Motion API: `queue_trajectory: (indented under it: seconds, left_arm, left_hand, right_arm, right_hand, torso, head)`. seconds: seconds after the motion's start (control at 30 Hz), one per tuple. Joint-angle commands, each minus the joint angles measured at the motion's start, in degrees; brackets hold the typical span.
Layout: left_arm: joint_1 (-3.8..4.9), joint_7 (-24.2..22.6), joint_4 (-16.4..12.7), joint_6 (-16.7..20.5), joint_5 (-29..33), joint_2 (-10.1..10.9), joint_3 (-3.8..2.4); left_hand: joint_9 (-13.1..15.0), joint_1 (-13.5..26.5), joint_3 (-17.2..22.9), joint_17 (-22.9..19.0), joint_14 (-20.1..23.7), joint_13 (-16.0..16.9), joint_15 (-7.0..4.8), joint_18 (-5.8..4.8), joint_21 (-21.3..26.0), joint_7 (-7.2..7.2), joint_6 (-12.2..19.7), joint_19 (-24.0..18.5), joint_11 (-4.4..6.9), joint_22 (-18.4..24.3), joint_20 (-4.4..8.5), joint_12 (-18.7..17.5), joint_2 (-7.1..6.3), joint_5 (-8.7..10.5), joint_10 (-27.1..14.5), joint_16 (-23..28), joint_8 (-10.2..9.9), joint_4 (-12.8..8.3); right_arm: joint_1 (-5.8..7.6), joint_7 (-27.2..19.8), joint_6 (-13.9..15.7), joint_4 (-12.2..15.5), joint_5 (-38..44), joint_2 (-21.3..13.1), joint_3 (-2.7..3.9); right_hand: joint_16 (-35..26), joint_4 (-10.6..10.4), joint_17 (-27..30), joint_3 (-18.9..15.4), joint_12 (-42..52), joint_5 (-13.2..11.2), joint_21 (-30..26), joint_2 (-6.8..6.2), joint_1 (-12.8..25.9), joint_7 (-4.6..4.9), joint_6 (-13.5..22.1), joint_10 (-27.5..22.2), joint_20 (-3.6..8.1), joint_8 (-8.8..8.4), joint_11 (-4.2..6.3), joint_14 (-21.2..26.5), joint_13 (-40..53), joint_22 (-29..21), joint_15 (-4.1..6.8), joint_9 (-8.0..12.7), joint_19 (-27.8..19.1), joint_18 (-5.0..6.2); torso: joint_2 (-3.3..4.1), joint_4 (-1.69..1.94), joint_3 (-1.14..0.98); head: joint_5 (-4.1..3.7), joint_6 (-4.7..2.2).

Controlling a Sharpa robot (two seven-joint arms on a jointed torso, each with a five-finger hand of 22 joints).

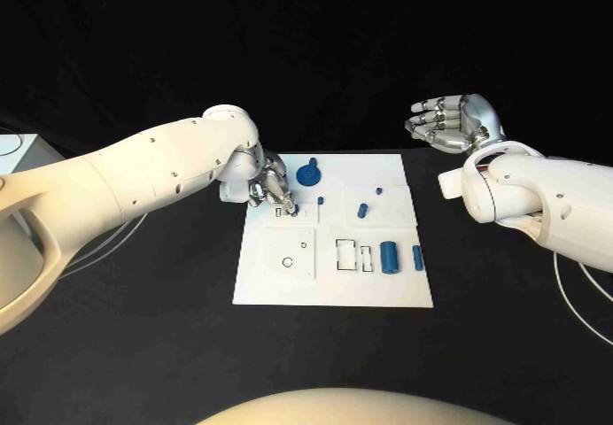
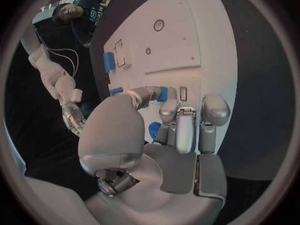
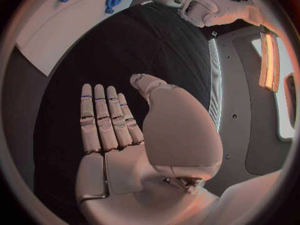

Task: Assemble the parts on the task board

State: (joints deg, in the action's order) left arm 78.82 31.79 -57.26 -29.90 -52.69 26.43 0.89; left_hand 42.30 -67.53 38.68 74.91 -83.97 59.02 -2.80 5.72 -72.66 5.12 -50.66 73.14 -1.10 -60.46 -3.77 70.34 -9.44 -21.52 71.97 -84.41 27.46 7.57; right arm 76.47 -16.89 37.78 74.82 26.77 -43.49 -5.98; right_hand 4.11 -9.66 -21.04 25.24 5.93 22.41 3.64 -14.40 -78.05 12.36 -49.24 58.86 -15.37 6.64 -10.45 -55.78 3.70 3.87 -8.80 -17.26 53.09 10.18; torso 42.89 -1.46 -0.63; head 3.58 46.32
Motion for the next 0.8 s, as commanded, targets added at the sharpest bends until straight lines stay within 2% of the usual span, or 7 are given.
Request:
queue_trajectory:
  seconds: [0.03,0.13,0.43,0.57,0.6,0.7,0.8]
  left_arm:
    - [-0.04,-0.5,-0.4,-0.1,1.5,0.0,-0.03]
    - [-0.04,-0.6,-0.5,-0.4,1.7,0.1,-0.05]
    - [-0.04,-0.6,-0.8,0.1,1.8,0.3,-0.05]
    - [-0.05,-0.8,-1.1,1.1,2.3,0.5,-0.05]
    - [-0.05,-0.8,-1.1,1.4,2.6,0.6,-0.05]
    - [-0.06,-1.1,-1.4,2.7,4.1,0.9,-0.05]
    - [-0.10,-1.4,-1.8,3.3,5.8,1.3,-0.06]
  left_hand:
    - [0.3,1.4,1.7,5.0,-2.1,-1.4,0.52,1.01,1.2,0.66,0.3,-1.2,-0.21,1.8,-0.14,-1.0,-0.88,0.18,-1.4,1.1,-0.2,-1.2]
    - [-0.5,2.5,1.9,3.8,-1.4,-3.0,1.09,1.19,2.1,1.59,2.1,-2.0,-0.95,2.8,-0.54,-2.0,-1.15,0.28,-3.0,2.0,-1.7,-0.8]
    - [-0.9,3.2,1.7,3.5,-1.3,-3.1,1.39,1.29,2.4,1.88,2.1,-2.3,-1.25,3.3,-0.81,-2.0,-1.38,0.41,-3.3,2.2,-2.0,-0.6]
    - [-1.1,1.7,2.9,3.6,-1.3,-2.8,1.38,1.30,2.4,1.80,1.8,-2.1,-1.17,3.0,-0.96,-1.6,-0.27,0.18,-3.3,2.0,-2.1,-1.9]
    - [-1.2,-0.1,4.7,3.9,-1.5,-2.4,1.29,1.22,2.0,1.81,1.6,-1.7,-1.11,2.5,-0.93,-1.2,1.08,0.06,-3.1,1.8,-1.9,-3.8]
    - [-1.4,-1.6,7.3,4.4,-1.8,-2.1,1.27,1.06,1.3,1.89,1.4,-1.1,-1.13,1.6,-0.91,-0.8,2.64,0.00,-2.5,1.3,-1.9,-6.0]
    - [-1.7,-1.9,8.5,5.0,-2.1,-1.7,1.16,0.92,0.6,1.57,0.9,-0.7,-0.93,0.8,-0.85,-0.3,3.21,0.10,-1.6,0.8,-1.9,-7.1]
  right_arm:
    - [-0.04,-0.6,-0.8,0.2,0.5,0.0,0.01]
    - [-0.06,-0.5,-0.8,0.2,0.5,0.0,0.01]
    - [-0.12,-0.5,-1.0,0.3,0.6,-0.1,0.00]
    - [-0.16,-0.5,-1.1,0.3,0.6,-0.1,-0.01]
    - [-0.17,-0.5,-1.1,0.2,0.6,0.0,-0.01]
    - [-0.26,-0.4,-1.2,0.2,0.6,-0.1,-0.02]
    - [-0.34,-0.4,-1.2,0.4,0.6,-0.1,-0.03]
  right_hand:
    - [-0.3,0.0,0.1,-0.3,-0.3,0.3,0.1,0.71,-0.1,1.06,0.1,-0.4,-0.05,-0.38,-0.13,0.4,-0.1,-0.1,-0.13,0.1,-0.5,0.41]
    - [-0.3,0.0,0.1,-0.3,-0.3,0.3,0.1,0.72,0.0,1.07,0.1,-0.4,-0.06,-0.40,-0.15,0.4,-0.1,-0.1,-0.14,0.1,-0.5,0.41]
    - [-0.3,0.0,0.1,-0.3,-0.3,0.3,0.1,0.72,0.0,1.07,0.1,-0.4,-0.06,-0.40,-0.15,0.4,-0.1,-0.1,-0.14,0.1,-0.5,0.41]
    - [-0.3,0.0,0.1,-0.3,-0.3,0.3,0.1,0.72,0.0,1.07,0.1,-0.4,-0.06,-0.40,-0.15,0.4,-0.1,-0.1,-0.14,0.1,-0.5,0.41]
    - [-0.3,0.0,0.1,-0.3,-0.3,0.3,0.1,0.72,0.0,1.07,0.1,-0.4,-0.06,-0.40,-0.15,0.4,-0.1,-0.1,-0.14,0.1,-0.5,0.41]
    - [-0.3,0.0,0.1,-0.3,-0.3,0.3,0.1,0.72,0.0,1.07,0.1,-0.4,-0.06,-0.40,-0.15,0.4,-0.1,-0.1,-0.14,0.1,-0.5,0.41]
    - [-0.3,0.0,0.2,-0.4,-0.4,0.3,0.1,0.75,0.0,1.11,0.1,-0.4,-0.08,-0.45,-0.18,0.5,-0.1,-0.1,-0.17,0.2,-0.6,0.40]
  torso:
    - [-0.01,0.01,-0.01]
    - [-0.01,0.03,0.00]
    - [0.00,0.03,0.03]
    - [0.02,0.01,0.04]
    - [0.02,0.01,0.04]
    - [0.00,0.00,0.02]
    - [0.01,-0.01,0.04]
  head:
    - [0.01,0.01]
    - [0.01,-0.06]
    - [0.01,-0.05]
    - [0.05,-0.05]
    - [0.05,-0.05]
    - [0.05,-0.04]
    - [0.05,-0.08]
